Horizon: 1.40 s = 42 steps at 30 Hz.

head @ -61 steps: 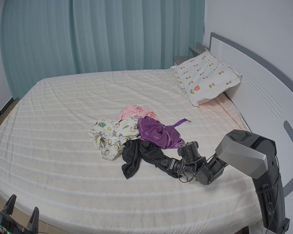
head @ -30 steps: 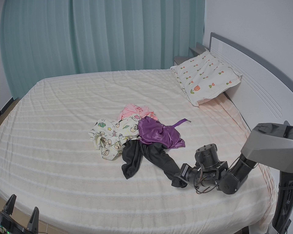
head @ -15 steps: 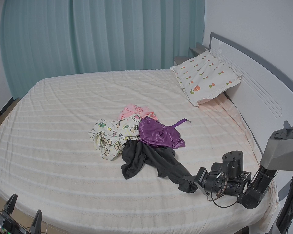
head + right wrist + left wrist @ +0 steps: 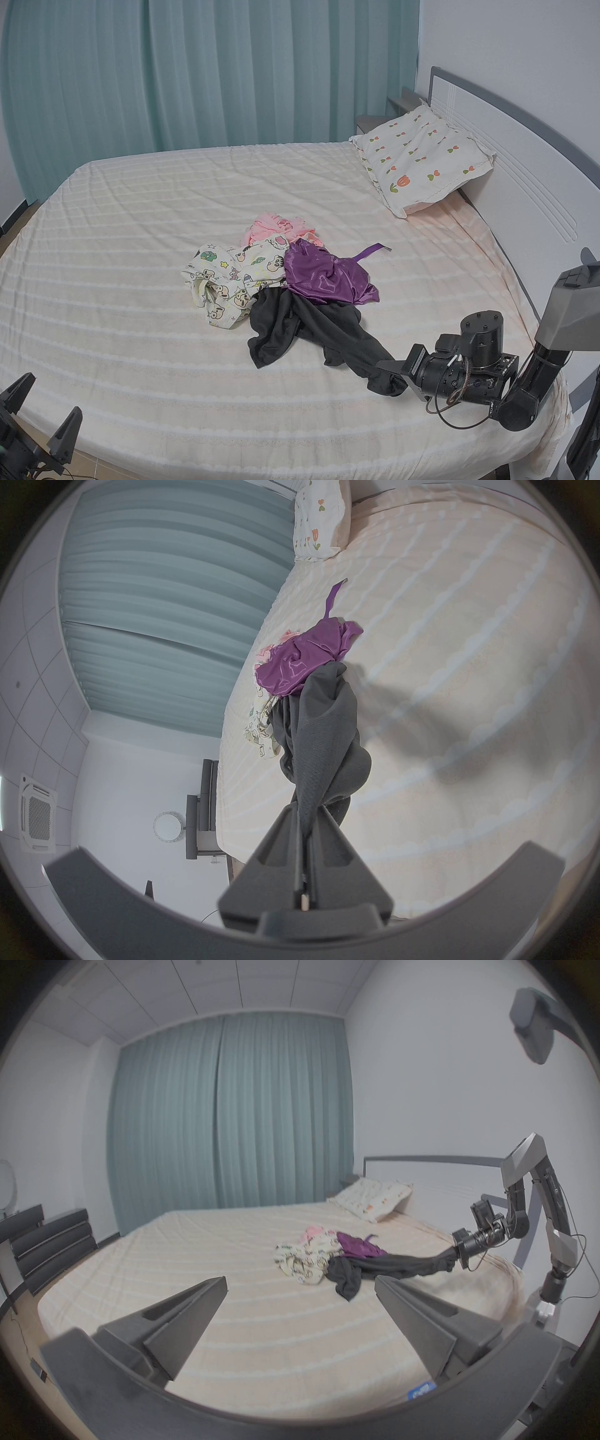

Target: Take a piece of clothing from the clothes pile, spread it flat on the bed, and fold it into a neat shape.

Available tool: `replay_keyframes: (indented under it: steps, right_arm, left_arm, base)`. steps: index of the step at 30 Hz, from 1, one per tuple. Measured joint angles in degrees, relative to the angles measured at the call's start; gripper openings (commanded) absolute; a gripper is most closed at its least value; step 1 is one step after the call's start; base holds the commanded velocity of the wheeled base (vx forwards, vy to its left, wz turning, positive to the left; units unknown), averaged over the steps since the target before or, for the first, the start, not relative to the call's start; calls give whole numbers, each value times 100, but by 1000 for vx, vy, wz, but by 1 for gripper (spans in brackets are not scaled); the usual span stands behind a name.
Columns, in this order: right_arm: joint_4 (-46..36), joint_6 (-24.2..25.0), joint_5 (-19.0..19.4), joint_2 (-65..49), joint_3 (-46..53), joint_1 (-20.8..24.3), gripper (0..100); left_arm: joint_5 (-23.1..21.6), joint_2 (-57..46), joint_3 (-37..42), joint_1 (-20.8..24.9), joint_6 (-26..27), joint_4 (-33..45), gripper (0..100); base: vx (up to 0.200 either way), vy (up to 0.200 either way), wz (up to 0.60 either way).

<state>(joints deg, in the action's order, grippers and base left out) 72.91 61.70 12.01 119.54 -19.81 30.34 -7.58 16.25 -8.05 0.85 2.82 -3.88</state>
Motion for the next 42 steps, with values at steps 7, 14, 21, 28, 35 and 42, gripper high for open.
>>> replay_keyframes:
  steps: [7,14,21,28,35,42]
  right_arm:
    - [230,-9,-9,72,82,6,0]
    - [389,-22,-16,143,149,13,0]
    - [455,-23,-20,179,182,17,0]
    - [488,-23,-20,199,204,20,0]
    - [499,-26,-18,207,212,22,0]
    - [503,-23,-18,210,212,22,0]
  left_arm:
    - [-73,1729,-22,455,-71,-630,100]
    - [-73,3713,-22,920,-884,-1914,100]
    - [116,5680,-179,1524,-1671,-2765,100]
    - [501,7474,-719,2114,-2421,-3499,100]
    - [990,9015,-1406,2519,-2693,-3947,100]
    - [1486,10228,-2330,2770,-2920,-4077,100]
  base:
    - [0,0,0]
    - [0,0,0]
    - [0,0,0]
    - [0,0,0]
    - [0,0,0]
    - [0,0,0]
